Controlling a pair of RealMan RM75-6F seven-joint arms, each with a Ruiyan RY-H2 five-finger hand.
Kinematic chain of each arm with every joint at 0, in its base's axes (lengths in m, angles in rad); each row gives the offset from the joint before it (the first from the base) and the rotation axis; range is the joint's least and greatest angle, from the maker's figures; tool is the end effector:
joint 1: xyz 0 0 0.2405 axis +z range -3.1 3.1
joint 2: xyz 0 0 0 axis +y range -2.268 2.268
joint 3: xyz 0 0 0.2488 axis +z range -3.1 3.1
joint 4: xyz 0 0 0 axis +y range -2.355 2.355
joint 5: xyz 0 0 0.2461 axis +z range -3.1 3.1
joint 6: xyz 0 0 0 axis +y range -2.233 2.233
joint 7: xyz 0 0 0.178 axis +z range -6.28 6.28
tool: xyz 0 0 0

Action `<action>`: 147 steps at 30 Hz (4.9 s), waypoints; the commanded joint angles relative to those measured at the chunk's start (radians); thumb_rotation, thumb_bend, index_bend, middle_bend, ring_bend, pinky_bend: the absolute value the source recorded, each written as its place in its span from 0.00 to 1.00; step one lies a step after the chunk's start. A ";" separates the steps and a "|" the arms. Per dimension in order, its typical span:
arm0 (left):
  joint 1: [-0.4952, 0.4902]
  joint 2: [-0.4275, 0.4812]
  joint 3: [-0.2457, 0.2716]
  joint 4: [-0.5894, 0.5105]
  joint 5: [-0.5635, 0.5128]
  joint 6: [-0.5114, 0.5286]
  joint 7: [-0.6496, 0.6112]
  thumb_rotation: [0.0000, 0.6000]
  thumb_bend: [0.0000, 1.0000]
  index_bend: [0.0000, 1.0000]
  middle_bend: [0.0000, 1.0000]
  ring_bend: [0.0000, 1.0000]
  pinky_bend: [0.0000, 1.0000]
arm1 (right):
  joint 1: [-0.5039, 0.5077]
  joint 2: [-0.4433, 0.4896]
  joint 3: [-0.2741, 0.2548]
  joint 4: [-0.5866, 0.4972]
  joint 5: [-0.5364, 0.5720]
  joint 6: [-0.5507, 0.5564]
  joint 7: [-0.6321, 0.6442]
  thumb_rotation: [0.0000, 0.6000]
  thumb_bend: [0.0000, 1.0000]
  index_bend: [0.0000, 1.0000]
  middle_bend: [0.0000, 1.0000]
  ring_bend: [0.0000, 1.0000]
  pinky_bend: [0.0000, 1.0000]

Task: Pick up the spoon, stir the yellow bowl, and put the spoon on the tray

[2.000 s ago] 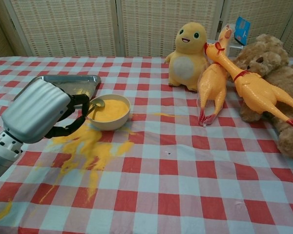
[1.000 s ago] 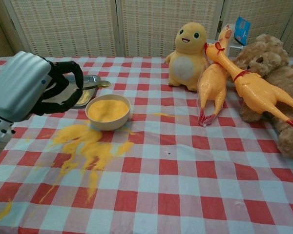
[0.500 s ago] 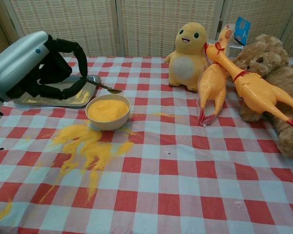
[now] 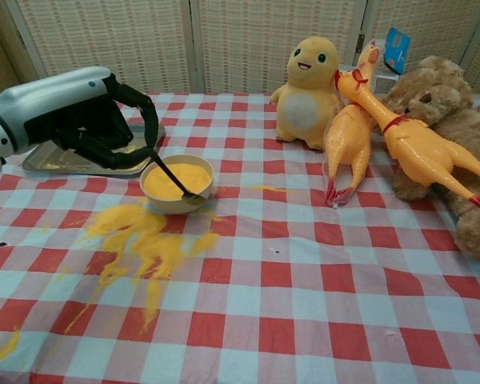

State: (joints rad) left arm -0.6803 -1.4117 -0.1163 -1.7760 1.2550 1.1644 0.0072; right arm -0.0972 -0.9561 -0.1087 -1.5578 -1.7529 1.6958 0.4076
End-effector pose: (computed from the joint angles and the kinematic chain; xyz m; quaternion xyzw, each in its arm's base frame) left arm -0.0961 0.3241 -0.0186 -0.6595 -0.4665 -0.5054 0.3034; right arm -0.3319 -0.1167 0.1697 0.5841 -0.4524 0.4445 0.5065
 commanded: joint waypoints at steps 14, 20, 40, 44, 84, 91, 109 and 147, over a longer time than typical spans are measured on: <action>-0.023 0.044 -0.098 0.077 -0.086 -0.155 -0.192 1.00 0.75 0.85 1.00 1.00 1.00 | 0.009 -0.003 0.008 -0.011 0.025 -0.027 -0.015 1.00 0.09 0.00 0.00 0.00 0.00; -0.016 0.039 -0.098 0.150 -0.087 -0.184 -0.235 1.00 0.75 0.85 1.00 1.00 1.00 | 0.005 -0.003 0.012 -0.011 0.033 -0.023 -0.017 1.00 0.09 0.00 0.00 0.00 0.00; -0.027 0.003 -0.114 0.253 -0.111 -0.230 -0.224 1.00 0.75 0.85 1.00 1.00 1.00 | 0.008 -0.007 0.018 -0.012 0.041 -0.034 -0.023 1.00 0.09 0.00 0.00 0.00 0.00; -0.030 -0.038 -0.121 0.317 -0.120 -0.208 -0.194 1.00 0.75 0.85 1.00 1.00 1.00 | 0.008 -0.006 0.018 -0.012 0.044 -0.035 -0.023 1.00 0.09 0.00 0.00 0.00 0.00; 0.019 0.060 -0.100 0.123 -0.086 -0.214 -0.212 1.00 0.75 0.85 1.00 1.00 1.00 | -0.004 -0.003 0.013 -0.008 0.016 -0.003 -0.014 1.00 0.09 0.00 0.00 0.00 0.00; 0.017 0.058 -0.104 0.144 -0.091 -0.226 -0.221 1.00 0.75 0.85 1.00 1.00 1.00 | 0.000 -0.005 0.015 -0.010 0.023 -0.013 -0.019 1.00 0.09 0.00 0.00 0.00 0.00; -0.031 -0.069 -0.143 0.383 -0.064 -0.193 -0.196 1.00 0.75 0.85 1.00 1.00 1.00 | 0.002 -0.004 0.025 -0.011 0.057 -0.031 -0.020 1.00 0.09 0.00 0.00 0.00 0.00; -0.029 -0.052 -0.124 0.427 -0.026 -0.235 -0.274 1.00 0.75 0.85 1.00 1.00 1.00 | -0.001 -0.005 0.031 -0.016 0.060 -0.032 -0.025 1.00 0.09 0.00 0.00 0.00 0.00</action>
State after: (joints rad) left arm -0.7123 -1.4714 -0.2463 -1.3378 1.2224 0.9297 -0.2668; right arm -0.0986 -0.9613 -0.0776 -1.5740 -1.6928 1.6642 0.3826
